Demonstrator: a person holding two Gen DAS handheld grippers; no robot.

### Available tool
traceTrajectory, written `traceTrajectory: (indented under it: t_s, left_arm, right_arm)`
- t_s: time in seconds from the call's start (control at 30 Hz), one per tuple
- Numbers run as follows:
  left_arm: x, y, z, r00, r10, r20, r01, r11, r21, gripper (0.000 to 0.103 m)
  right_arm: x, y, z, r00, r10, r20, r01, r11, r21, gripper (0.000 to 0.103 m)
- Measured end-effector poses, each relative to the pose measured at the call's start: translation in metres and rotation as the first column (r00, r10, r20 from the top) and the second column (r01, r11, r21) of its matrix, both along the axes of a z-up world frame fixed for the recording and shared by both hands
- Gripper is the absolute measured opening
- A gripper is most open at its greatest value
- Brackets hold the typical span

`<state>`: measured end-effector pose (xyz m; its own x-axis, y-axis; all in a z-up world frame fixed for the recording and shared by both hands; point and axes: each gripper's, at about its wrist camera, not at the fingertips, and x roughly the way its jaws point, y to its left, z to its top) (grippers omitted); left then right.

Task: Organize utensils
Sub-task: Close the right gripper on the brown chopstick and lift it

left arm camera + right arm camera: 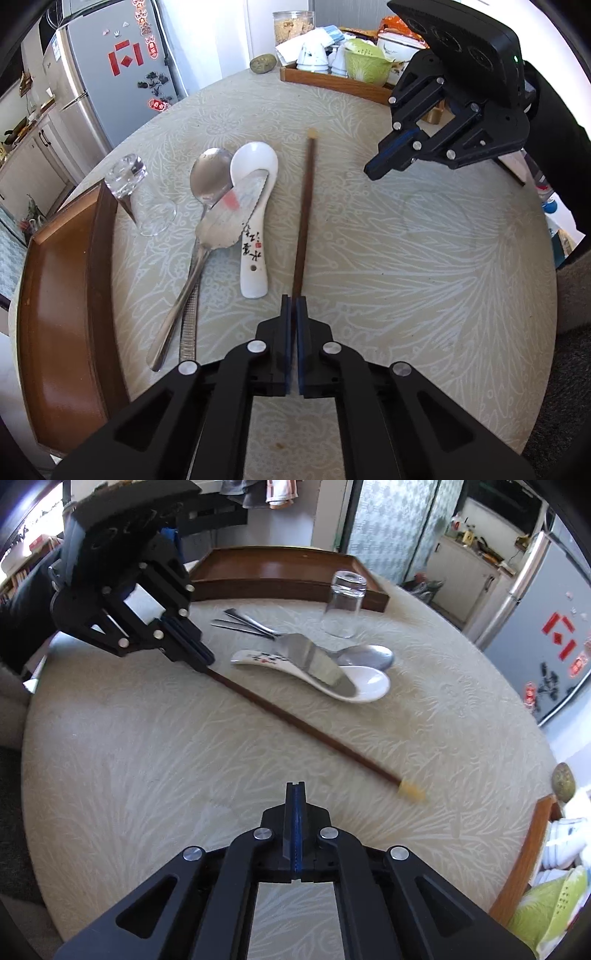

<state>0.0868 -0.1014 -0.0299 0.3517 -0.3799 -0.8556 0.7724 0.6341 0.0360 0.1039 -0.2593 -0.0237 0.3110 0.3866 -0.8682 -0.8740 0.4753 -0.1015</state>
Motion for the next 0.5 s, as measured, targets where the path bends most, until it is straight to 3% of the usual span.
traceTrajectory:
  t_s: [0.1,0.13,0.17,0.2,0.23,0.4,0.43,0.5]
  left_arm:
    - [0.001,0.003,-0.001,1.0,0.014,-0.009,-0.014,1.0,-0.016,0.001]
    - [0.002,0.003,0.0,1.0,0.012,-0.017,-0.012,1.0,-0.023,0.001]
    - [0.001,0.003,0.001,1.0,0.012,-0.013,-0.013,1.0,-0.025,0.0]
    - [0.001,0.003,0.002,1.0,0.014,-0.013,-0.014,0.999,-0.03,0.0]
    - [0.001,0.003,0.004,1.0,0.012,-0.014,-0.013,0.999,-0.039,0.0]
    - [0.0,0.004,0.012,1.0,0.016,-0.014,-0.017,0.998,-0.065,0.0]
    - [0.001,0.004,0.009,0.999,0.001,-0.044,-0.004,0.999,-0.049,0.0]
    - [-0.004,0.001,0.004,1.0,0.002,0.013,-0.002,1.0,0.021,0.0]
  right_arm:
    - [-0.004,-0.001,0.001,0.999,-0.003,0.041,0.003,1.0,0.009,0.0]
    - [-0.005,-0.001,0.002,0.998,-0.008,0.062,0.007,1.0,0.009,0.009]
    - [-0.005,0.0,0.003,0.996,-0.017,0.084,0.016,1.0,0.008,0.019]
    - [-0.005,0.0,0.005,0.994,-0.022,0.103,0.02,1.0,0.015,0.047]
    - [-0.006,0.0,0.007,0.991,-0.023,0.13,0.02,0.999,0.026,0.067]
    - [-0.003,0.011,0.012,0.986,-0.004,0.168,-0.004,0.999,0.045,0.068]
    - [0.0,0.014,0.012,0.988,0.005,0.157,-0.012,0.999,0.044,0.068]
    - [0.009,0.019,0.01,0.991,0.031,0.127,-0.034,0.999,0.027,0.068]
